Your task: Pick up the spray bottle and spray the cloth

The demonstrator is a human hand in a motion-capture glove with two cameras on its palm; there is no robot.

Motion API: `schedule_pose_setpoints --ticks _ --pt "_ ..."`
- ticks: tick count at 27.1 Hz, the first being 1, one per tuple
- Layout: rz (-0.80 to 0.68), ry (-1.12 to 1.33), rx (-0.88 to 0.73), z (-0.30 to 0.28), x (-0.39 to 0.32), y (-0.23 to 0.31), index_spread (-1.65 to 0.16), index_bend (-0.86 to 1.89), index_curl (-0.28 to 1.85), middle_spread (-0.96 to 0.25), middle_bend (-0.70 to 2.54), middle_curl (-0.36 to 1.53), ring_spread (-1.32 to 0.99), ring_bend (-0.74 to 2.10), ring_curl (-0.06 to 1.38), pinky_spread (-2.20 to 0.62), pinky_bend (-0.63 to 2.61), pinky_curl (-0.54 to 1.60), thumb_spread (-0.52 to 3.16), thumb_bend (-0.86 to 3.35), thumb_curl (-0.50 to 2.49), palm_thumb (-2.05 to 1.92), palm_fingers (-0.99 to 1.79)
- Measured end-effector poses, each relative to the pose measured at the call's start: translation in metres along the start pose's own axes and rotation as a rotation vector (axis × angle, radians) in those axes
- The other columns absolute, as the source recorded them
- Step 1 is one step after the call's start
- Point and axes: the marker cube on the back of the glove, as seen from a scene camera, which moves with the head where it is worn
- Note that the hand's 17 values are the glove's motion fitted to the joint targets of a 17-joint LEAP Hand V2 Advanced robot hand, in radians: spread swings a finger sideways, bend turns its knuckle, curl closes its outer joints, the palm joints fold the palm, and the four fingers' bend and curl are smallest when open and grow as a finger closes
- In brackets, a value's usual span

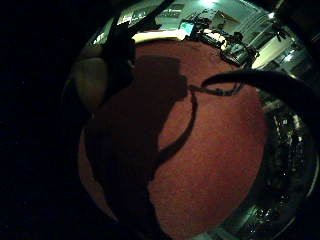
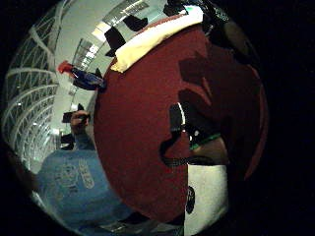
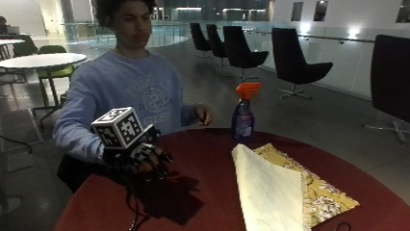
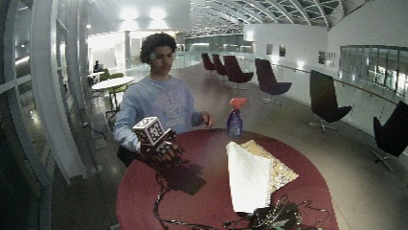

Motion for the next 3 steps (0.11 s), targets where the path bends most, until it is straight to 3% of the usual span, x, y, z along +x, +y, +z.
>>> schedule_pose_setpoints --ticks 3 --pt "0.002 0.004 0.006 0.0006 -0.0009 0.0007 -0.34 0.12 0.26 -0.04 0.27 0.44 0.00 0.34 0.36 0.20 0.22 0.36 1.08 -0.02 0.45 0.76 0.81"
